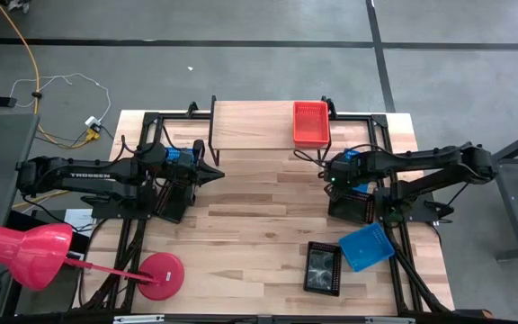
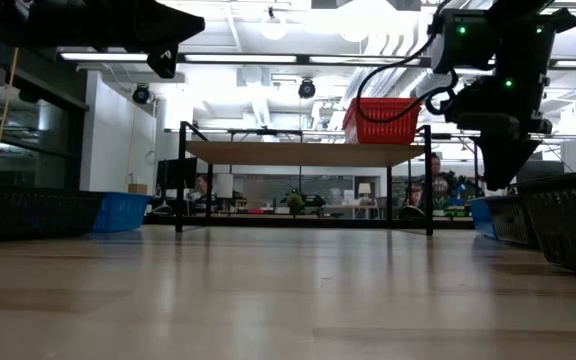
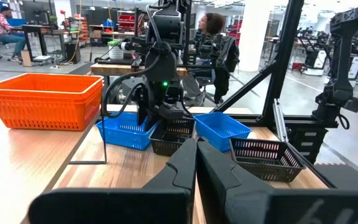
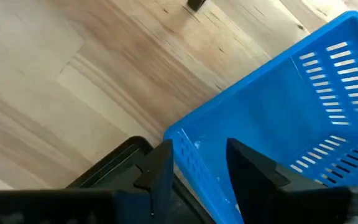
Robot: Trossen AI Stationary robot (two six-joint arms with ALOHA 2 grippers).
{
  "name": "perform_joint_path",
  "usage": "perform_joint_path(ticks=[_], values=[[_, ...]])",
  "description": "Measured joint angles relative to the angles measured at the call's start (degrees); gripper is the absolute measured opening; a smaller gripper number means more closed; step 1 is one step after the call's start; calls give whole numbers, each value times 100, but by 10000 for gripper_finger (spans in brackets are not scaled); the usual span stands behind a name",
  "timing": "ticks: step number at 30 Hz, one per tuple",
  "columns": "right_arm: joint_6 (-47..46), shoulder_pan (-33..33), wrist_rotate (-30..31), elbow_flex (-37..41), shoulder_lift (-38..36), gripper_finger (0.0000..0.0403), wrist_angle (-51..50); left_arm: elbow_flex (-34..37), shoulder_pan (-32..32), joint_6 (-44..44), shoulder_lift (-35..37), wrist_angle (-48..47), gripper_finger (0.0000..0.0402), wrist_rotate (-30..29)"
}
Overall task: Stack baskets on shelf by color
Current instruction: Put the top right blue basket on the shelf
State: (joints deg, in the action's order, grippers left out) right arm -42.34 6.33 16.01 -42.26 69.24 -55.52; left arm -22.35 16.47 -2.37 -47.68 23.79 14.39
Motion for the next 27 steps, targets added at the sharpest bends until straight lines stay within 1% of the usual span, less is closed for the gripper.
perform_joint_path(ticks=[9, 16, 21, 27], values=[[-27, 0, -81, 2, 161, 140, 113, 0, 0, -2, 0, -4, 0, 17], [-14, 4, 28, 2, 381, 140, 136, 0, 0, 0, 0, -14, 0, 17], [-22, 4, -166, 2, 469, 140, 93, 0, 0, 0, 0, -13, 0, 20], [37, 4, -144, 2, 453, 140, 145, 0, 0, 0, 0, -11, 0, 20]])
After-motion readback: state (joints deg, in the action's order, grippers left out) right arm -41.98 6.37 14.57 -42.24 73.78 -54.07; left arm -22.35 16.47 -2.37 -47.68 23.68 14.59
